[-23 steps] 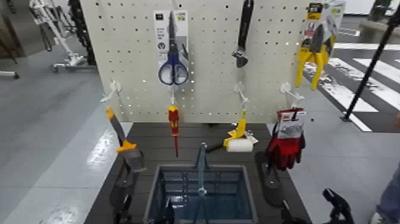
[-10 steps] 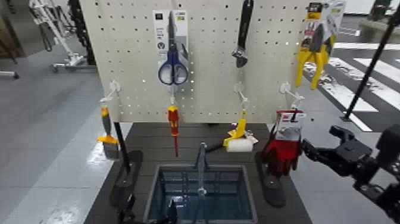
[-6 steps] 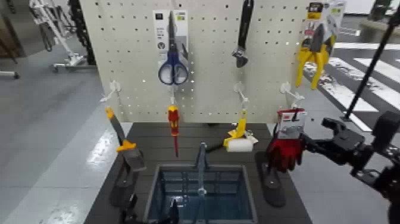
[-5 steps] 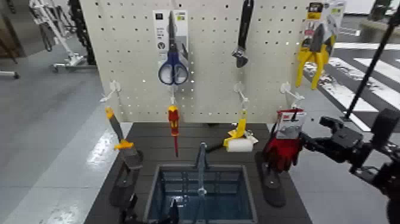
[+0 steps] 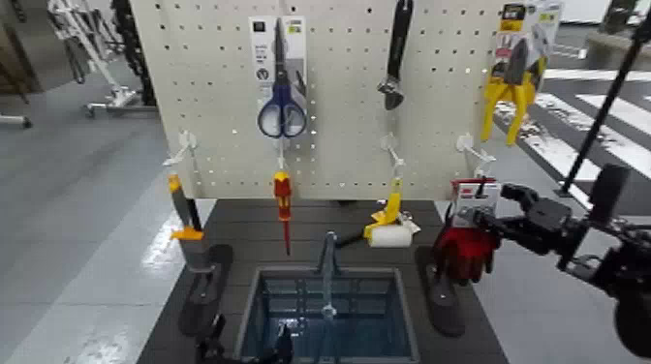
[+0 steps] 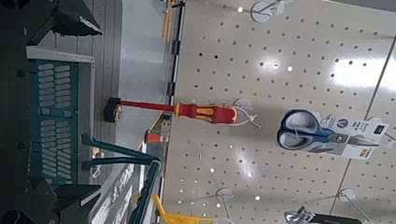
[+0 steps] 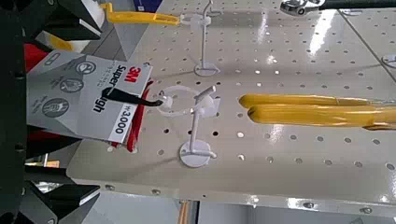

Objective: Put the red colored gloves into the crate.

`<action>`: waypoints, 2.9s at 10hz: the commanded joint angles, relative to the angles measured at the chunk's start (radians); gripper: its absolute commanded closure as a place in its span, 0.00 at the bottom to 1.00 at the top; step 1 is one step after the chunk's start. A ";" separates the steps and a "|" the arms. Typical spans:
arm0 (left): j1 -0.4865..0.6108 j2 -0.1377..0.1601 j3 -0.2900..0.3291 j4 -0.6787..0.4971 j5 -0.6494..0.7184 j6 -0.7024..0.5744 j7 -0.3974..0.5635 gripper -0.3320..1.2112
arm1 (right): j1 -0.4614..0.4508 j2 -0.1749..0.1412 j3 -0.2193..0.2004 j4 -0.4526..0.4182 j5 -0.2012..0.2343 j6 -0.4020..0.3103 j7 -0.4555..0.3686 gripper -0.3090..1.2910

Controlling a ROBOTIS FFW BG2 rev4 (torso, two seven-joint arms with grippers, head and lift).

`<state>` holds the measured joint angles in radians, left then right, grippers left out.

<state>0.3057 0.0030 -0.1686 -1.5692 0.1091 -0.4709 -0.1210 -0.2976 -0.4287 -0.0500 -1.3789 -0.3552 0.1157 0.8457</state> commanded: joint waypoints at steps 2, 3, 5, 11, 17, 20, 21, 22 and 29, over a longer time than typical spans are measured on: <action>-0.002 -0.094 0.001 0.001 0.000 0.000 -0.002 0.29 | -0.052 0.005 0.035 0.063 -0.004 -0.016 0.023 0.28; -0.002 -0.095 0.003 0.001 0.000 0.000 -0.003 0.29 | -0.071 0.004 0.050 0.086 -0.004 -0.021 0.035 0.28; -0.004 -0.095 0.003 0.003 0.000 0.000 -0.006 0.29 | -0.107 0.001 0.084 0.124 -0.005 -0.025 0.059 0.29; -0.007 -0.097 0.000 0.005 0.000 0.003 -0.011 0.29 | -0.146 -0.002 0.140 0.156 -0.018 -0.022 0.098 0.33; -0.007 -0.097 -0.002 0.005 0.000 0.005 -0.012 0.29 | -0.144 -0.009 0.137 0.127 0.024 0.019 0.092 0.98; -0.008 -0.095 -0.003 0.005 0.000 0.006 -0.012 0.29 | -0.144 -0.012 0.136 0.127 0.028 0.021 0.093 0.98; -0.008 -0.097 -0.003 0.005 0.000 0.006 -0.012 0.29 | -0.144 -0.012 0.134 0.126 0.030 0.021 0.093 0.98; -0.008 -0.095 -0.003 0.005 0.000 0.008 -0.012 0.29 | -0.146 -0.013 0.134 0.126 0.030 0.021 0.093 0.98; -0.007 -0.092 0.001 0.003 0.001 0.008 -0.012 0.29 | -0.097 -0.019 0.073 -0.028 0.059 0.076 0.098 0.98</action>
<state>0.2989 0.0030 -0.1677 -1.5662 0.1104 -0.4631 -0.1334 -0.4082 -0.4460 0.0365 -1.3692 -0.2987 0.1757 0.9431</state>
